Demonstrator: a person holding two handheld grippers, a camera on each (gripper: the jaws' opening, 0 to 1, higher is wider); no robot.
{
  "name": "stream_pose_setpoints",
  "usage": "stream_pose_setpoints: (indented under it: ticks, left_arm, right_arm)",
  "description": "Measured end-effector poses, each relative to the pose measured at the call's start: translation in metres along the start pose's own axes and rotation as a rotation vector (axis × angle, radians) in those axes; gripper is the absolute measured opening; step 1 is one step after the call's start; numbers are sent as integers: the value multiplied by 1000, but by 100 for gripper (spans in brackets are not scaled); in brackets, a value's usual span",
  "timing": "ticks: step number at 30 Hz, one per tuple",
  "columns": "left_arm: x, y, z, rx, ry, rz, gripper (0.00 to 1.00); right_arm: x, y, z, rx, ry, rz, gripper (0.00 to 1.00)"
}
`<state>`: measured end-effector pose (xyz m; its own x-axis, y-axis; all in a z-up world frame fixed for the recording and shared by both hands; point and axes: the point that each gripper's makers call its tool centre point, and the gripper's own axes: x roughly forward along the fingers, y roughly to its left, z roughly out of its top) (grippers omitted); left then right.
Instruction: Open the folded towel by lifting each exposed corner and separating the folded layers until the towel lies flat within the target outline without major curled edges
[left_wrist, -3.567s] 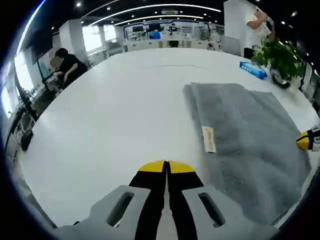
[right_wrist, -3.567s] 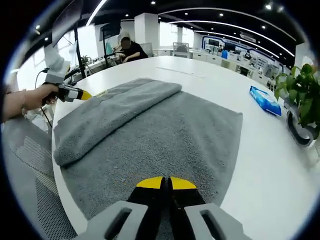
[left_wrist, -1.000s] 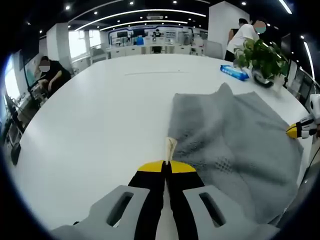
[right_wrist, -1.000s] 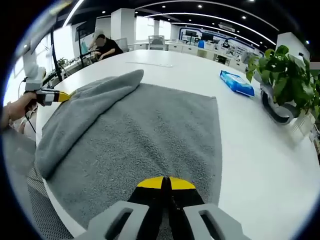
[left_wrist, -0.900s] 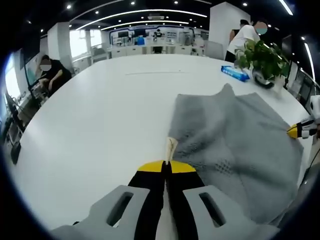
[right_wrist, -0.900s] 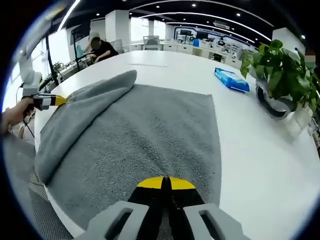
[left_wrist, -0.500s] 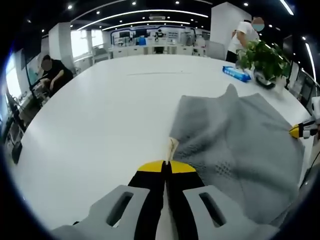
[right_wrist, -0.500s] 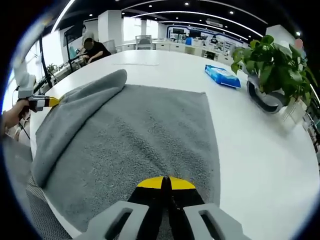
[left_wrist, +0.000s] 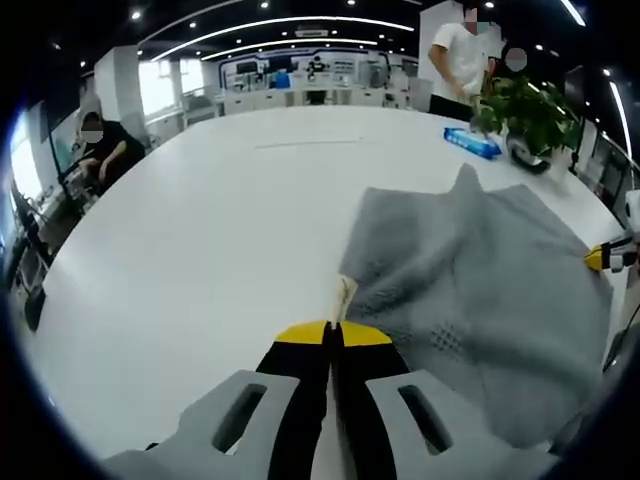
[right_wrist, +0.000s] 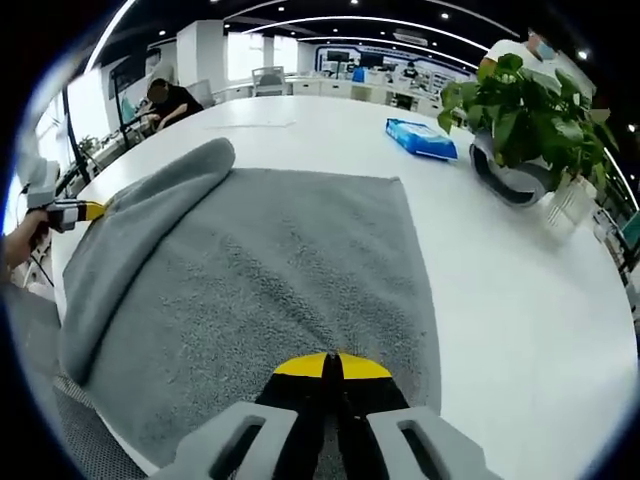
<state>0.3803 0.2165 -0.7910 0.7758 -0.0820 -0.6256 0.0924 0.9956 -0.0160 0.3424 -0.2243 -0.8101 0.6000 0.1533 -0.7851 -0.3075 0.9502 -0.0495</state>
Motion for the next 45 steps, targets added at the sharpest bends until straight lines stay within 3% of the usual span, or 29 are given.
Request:
stream_pose_setpoints:
  ticks: [22, 27, 37, 40, 45]
  left_arm:
    - [-1, 6, 0, 21, 5, 16, 1]
    - [-7, 9, 4, 39, -7, 19, 1]
    - [-12, 24, 9, 53, 4, 38, 1]
    - [-16, 26, 15, 124, 1, 40, 1]
    - [-18, 29, 17, 144, 4, 35, 1]
  right_arm:
    - [-6, -23, -10, 77, -4, -48, 0]
    - [-6, -25, -10, -76, 44, -104, 0]
    - [-6, -27, -11, -42, 33, -99, 0]
    - [-6, -27, -10, -31, 29, -97, 0]
    - [-6, -27, -10, -36, 32, -100, 0]
